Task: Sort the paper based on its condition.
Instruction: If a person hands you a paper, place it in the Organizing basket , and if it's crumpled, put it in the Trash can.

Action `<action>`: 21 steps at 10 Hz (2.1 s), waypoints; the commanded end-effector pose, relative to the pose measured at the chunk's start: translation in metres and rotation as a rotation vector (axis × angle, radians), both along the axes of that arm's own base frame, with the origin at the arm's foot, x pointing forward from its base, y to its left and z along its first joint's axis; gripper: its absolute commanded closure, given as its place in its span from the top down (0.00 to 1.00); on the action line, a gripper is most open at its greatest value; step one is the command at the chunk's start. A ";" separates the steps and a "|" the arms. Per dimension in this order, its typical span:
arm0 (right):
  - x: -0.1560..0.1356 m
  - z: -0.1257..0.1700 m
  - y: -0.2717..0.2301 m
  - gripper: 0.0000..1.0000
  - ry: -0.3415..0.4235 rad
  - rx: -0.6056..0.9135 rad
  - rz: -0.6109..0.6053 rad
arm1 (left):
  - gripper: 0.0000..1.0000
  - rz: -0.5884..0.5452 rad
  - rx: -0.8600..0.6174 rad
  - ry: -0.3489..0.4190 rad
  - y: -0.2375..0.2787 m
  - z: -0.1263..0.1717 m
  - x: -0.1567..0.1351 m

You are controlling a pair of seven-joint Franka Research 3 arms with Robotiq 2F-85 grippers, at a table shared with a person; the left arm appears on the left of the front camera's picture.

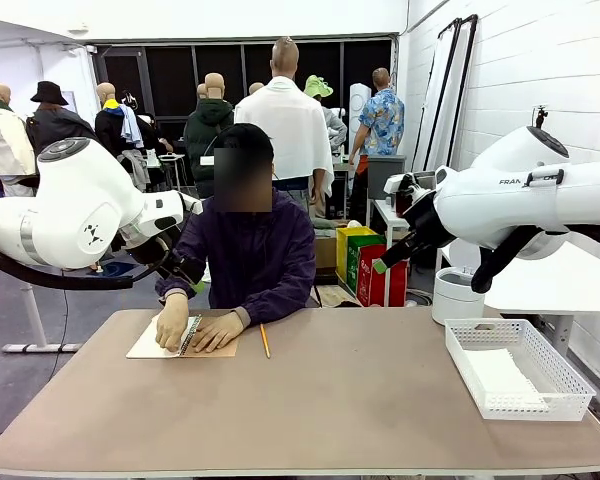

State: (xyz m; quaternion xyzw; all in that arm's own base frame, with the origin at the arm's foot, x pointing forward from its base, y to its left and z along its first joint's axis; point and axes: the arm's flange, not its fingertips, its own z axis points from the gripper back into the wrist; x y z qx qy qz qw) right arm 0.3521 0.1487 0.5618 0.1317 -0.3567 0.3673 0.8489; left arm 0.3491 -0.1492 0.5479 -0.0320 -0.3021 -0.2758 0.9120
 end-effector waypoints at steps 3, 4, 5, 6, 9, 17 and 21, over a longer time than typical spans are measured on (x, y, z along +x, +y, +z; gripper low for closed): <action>0.000 0.000 0.000 1.00 -0.003 -0.004 -0.002 | 1.00 0.000 -0.002 0.002 0.001 0.000 0.001; 0.000 0.000 0.000 1.00 -0.003 -0.004 -0.002 | 1.00 0.000 -0.002 0.002 0.001 0.000 0.001; 0.000 0.000 0.000 1.00 -0.003 -0.004 -0.002 | 1.00 0.000 -0.002 0.002 0.001 0.000 0.001; 0.000 0.000 0.000 1.00 -0.003 -0.004 -0.002 | 1.00 0.000 -0.002 0.002 0.001 0.000 0.001; 0.000 0.000 0.000 1.00 -0.003 -0.004 -0.002 | 1.00 0.000 -0.002 0.002 0.001 0.000 0.001; 0.000 0.000 0.000 1.00 -0.003 -0.004 -0.002 | 1.00 0.000 -0.002 0.002 0.001 0.000 0.001; 0.000 0.000 0.000 1.00 -0.003 -0.004 -0.002 | 1.00 0.000 -0.002 0.002 0.001 0.000 0.001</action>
